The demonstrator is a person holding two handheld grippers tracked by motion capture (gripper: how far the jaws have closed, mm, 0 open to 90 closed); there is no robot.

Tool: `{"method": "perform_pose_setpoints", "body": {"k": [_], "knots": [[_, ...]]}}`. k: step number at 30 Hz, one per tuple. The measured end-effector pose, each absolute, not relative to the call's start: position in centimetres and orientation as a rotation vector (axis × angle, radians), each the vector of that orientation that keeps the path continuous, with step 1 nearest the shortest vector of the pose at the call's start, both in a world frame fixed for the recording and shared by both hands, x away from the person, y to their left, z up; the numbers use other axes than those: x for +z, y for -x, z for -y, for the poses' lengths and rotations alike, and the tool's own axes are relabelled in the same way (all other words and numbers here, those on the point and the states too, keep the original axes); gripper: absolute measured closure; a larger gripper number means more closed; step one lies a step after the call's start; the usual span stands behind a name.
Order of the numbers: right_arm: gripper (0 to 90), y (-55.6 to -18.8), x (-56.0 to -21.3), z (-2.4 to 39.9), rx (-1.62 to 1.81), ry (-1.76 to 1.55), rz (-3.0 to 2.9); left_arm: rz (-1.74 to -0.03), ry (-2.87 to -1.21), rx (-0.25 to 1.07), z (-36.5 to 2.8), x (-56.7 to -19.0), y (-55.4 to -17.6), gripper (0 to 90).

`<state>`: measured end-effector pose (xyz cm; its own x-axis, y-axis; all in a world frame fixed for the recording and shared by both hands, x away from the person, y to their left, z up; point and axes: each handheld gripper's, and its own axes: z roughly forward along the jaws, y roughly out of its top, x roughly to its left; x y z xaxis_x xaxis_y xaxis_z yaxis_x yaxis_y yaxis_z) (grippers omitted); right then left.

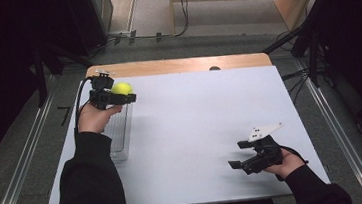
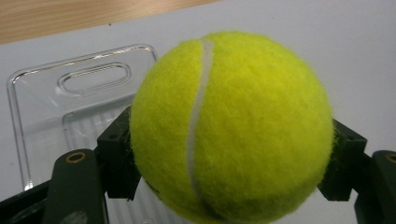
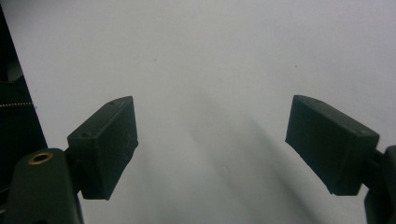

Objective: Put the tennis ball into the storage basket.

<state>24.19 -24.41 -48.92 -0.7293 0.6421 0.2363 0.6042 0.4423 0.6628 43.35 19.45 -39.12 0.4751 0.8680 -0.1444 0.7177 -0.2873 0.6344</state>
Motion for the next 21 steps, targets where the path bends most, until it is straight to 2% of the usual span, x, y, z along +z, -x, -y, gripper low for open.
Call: {"method": "perform_pose_setpoints", "body": {"k": [21], "knots": [[14.8, -24.2, -49.0, 24.3, 1.172, -1.130, -2.632, -1.432, -2.002, 0.382, -22.0, -39.9, -43.7, 25.6]]}}
